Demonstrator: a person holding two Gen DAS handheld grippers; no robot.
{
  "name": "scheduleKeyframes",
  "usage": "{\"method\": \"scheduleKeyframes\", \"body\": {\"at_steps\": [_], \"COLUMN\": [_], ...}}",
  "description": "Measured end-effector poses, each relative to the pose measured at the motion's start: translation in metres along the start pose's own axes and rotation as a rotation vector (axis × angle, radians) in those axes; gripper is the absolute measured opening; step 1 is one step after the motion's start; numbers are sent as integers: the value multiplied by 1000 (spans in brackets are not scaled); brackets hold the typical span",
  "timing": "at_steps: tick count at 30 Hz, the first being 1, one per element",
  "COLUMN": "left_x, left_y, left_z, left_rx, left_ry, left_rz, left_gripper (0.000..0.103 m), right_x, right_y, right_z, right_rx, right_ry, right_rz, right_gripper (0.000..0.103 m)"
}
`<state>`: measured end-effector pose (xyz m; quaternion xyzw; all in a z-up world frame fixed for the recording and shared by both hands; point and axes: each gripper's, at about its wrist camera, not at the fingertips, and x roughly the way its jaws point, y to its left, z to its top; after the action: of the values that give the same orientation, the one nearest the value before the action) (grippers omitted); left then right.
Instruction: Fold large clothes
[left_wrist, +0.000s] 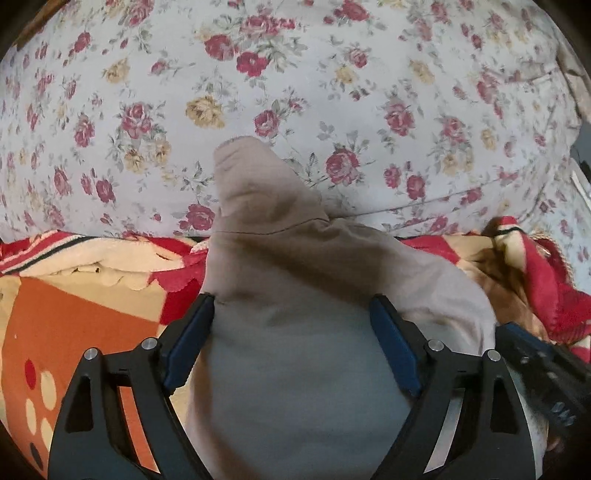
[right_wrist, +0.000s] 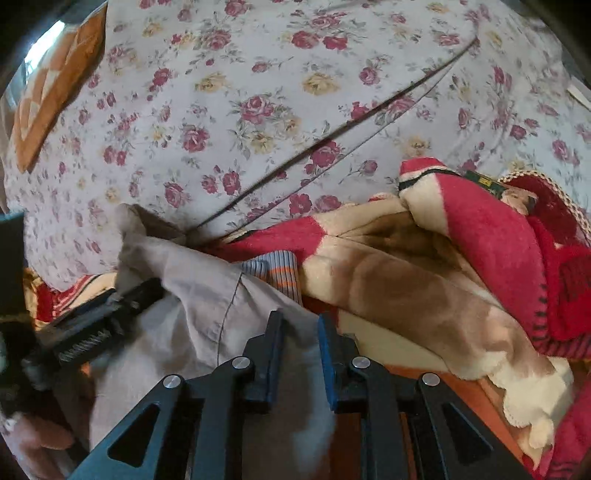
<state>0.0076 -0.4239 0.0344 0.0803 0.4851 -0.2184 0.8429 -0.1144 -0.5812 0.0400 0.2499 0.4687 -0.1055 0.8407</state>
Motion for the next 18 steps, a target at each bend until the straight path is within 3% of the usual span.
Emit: {"method": "scheduleKeyframes", "body": {"at_steps": [3,4,5,8,11,12,14,17,18], "left_x": [-23,-32,-42,-72,-94,-97,-100,-104,-105], "left_y": [11,14,17,26,37,38,43,42,45], "left_z": [-4,-9,-14,-36,-63,-69,-88,-113,-121], "left_rx": [-15,-13,-9,15,8,1,-12,-14,-22], "left_ry": [0,-2,-7,-20,-11,-4,36,71,74], "left_rz": [-54,-74,-90,-127,-180,-191,-214,-226,-235], "left_gripper": [86,86,86,86,86,86,86,86,86], "right_x": [-32,-43,-59,-89,-91,-87,-74,-71,-73], "right_y": [-3,-2,-4,-6,5,10,10,-8,-13], "right_z": [-2,-6,-13,-33,-57,-65,-77,-87,-91], "right_rx": [-9,-16,-17,-21,-64,-107,-135,-53,-39], "right_ry": [-16,-27,-41,-52,-14,8,34,19,12], "right_rz": [43,58,87,165,195,191,148,181,177], "right_gripper": [34,51,61,65,65,63,25,10,10]}}
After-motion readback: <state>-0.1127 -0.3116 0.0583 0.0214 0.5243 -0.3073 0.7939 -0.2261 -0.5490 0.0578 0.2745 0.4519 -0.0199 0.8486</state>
